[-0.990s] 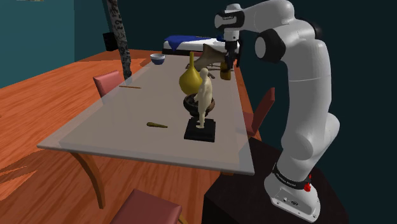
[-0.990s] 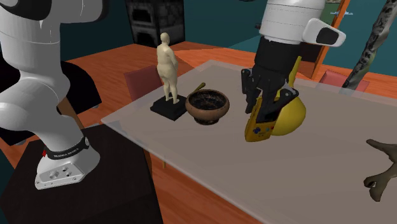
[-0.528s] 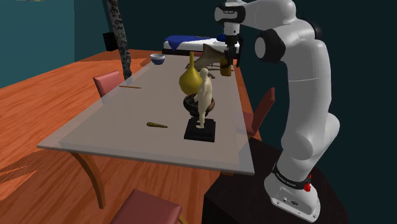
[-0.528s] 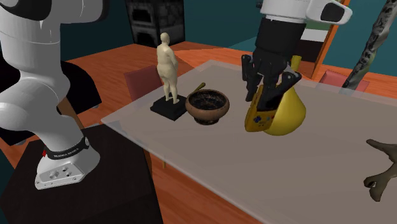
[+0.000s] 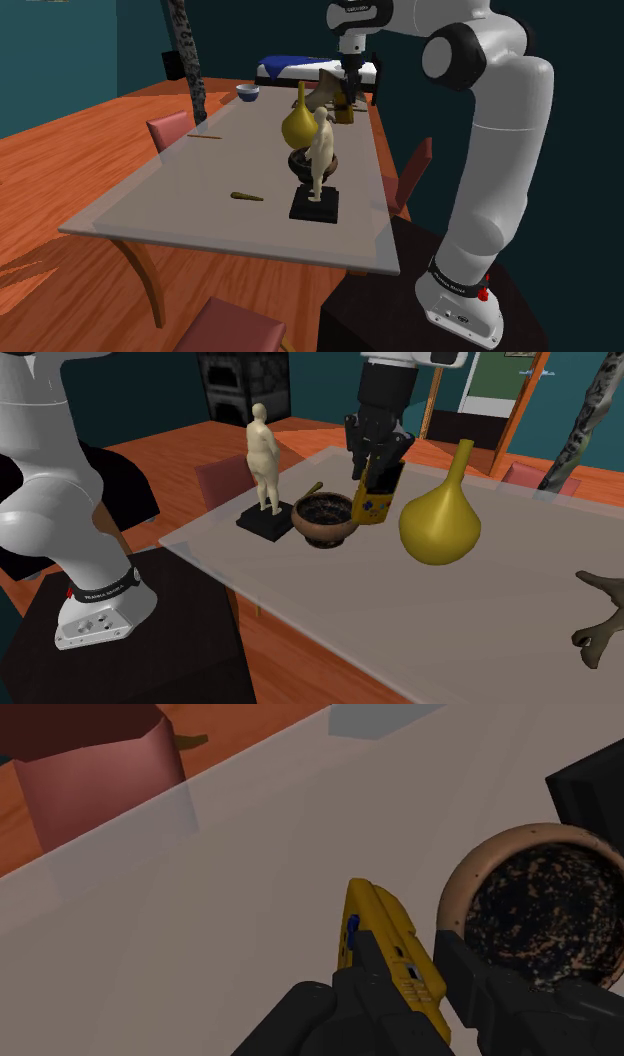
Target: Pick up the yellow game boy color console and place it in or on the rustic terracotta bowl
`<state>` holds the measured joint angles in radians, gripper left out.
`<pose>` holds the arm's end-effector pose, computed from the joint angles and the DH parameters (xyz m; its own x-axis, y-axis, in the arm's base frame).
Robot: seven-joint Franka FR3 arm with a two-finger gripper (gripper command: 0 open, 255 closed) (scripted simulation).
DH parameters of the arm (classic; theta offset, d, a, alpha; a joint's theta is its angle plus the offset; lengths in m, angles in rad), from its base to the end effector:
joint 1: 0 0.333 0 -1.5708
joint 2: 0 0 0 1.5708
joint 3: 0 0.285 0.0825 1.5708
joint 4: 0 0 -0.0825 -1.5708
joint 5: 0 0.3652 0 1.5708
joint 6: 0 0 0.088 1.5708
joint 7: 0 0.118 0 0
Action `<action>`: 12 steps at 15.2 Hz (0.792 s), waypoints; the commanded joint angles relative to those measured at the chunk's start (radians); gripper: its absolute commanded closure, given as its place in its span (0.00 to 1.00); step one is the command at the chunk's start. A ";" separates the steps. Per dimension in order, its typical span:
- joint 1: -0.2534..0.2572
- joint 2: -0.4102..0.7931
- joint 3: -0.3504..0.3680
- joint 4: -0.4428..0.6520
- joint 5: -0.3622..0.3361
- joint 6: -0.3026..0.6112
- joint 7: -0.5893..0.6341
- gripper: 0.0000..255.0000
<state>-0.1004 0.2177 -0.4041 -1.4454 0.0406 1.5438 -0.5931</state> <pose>0.5233 -0.2591 0.5233 0.9897 0.0922 -0.1093 0.0906 -0.9957 -0.0200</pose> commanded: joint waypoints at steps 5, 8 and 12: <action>0.100 -0.123 0.057 -0.128 -0.037 0.012 0.154 1.00; 0.141 -0.168 0.090 -0.170 -0.046 0.010 0.229 1.00; 0.192 -0.212 0.137 -0.207 -0.049 0.004 0.328 1.00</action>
<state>0.0788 0.0169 -0.2795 -1.6421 -0.0083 1.5481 -0.2930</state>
